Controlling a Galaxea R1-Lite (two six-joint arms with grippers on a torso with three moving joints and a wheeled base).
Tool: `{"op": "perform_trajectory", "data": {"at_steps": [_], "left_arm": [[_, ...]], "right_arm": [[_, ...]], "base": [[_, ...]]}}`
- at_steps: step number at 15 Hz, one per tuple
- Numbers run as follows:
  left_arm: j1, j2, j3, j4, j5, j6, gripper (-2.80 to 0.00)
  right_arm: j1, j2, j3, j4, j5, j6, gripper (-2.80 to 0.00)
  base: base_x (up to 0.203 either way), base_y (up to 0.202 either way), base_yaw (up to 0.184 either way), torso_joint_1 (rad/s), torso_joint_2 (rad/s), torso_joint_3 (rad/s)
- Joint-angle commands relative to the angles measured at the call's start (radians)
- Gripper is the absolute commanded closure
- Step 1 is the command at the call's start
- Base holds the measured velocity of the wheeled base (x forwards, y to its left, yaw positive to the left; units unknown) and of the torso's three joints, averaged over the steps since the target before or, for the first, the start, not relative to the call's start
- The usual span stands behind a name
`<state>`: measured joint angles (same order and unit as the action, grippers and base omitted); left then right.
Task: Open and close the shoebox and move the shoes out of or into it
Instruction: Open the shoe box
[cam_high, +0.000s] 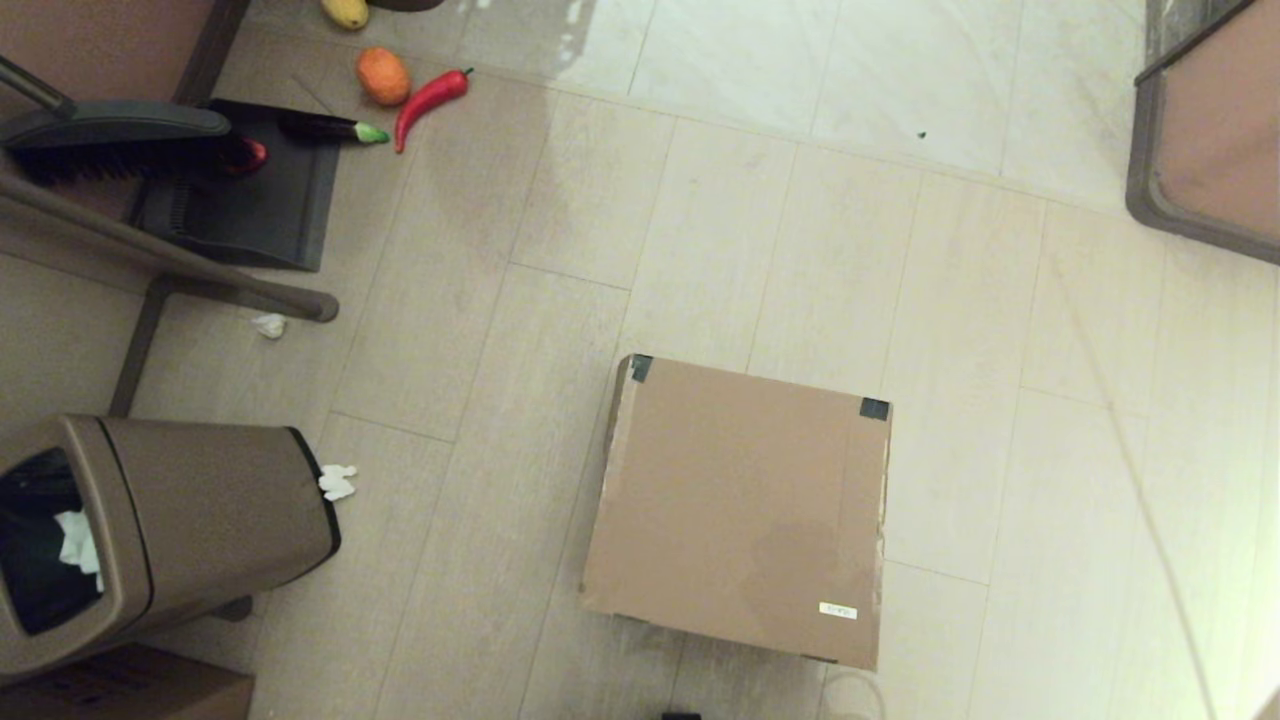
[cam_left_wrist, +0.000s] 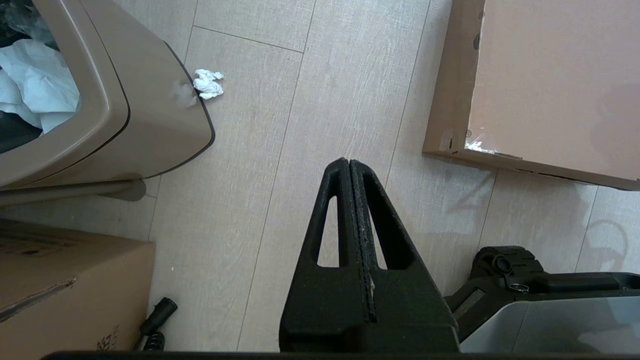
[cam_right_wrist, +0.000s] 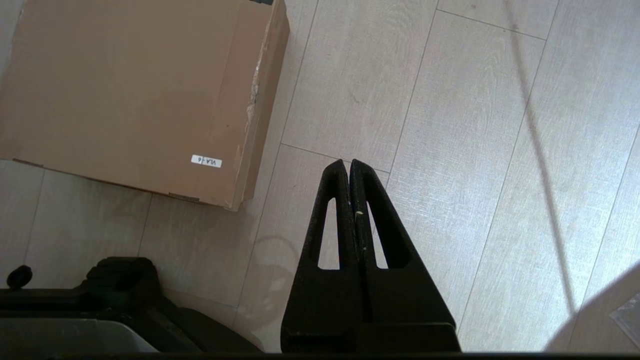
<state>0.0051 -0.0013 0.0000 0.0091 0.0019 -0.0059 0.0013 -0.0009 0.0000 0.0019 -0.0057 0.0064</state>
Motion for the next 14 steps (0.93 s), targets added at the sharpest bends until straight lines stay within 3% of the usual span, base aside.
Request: {"op": "perform_trajectory", "data": {"at_steps": [1,4,7,10,14], "left_arm": [[0.001,0.0,-0.002,0.005,0.001,0.003,0.0],[0.001,0.004,-0.009,0.012,0.003,0.014,0.0],[-0.001,0.085,-0.133,0.122,-0.01,0.057,0.0],[-0.003,0.377,-0.275,0.163,-0.065,0.021,0.0],[-0.009,0.894,-0.468,0.03,-0.132,-0.095,0.0]], "right_arm": [[0.0,0.001,0.002,0.001,0.001,-0.007,0.0],[0.0,0.034,-0.052,0.057,-0.003,-0.059,0.0],[-0.005,0.29,-0.259,0.143,0.0,-0.075,0.0],[-0.007,0.669,-0.48,0.169,0.006,0.017,0.0],[-0.008,1.119,-0.632,0.094,0.014,0.151,0.0]], "base": [[0.0,0.0,0.0,0.0,0.0,0.0],[0.0,0.0,0.0,0.0,0.0,0.0],[0.0,0.0,0.0,0.0,0.0,0.0],[0.0,0.0,0.0,0.0,0.0,0.0],[0.0,0.0,0.0,0.0,0.0,0.0]]}}
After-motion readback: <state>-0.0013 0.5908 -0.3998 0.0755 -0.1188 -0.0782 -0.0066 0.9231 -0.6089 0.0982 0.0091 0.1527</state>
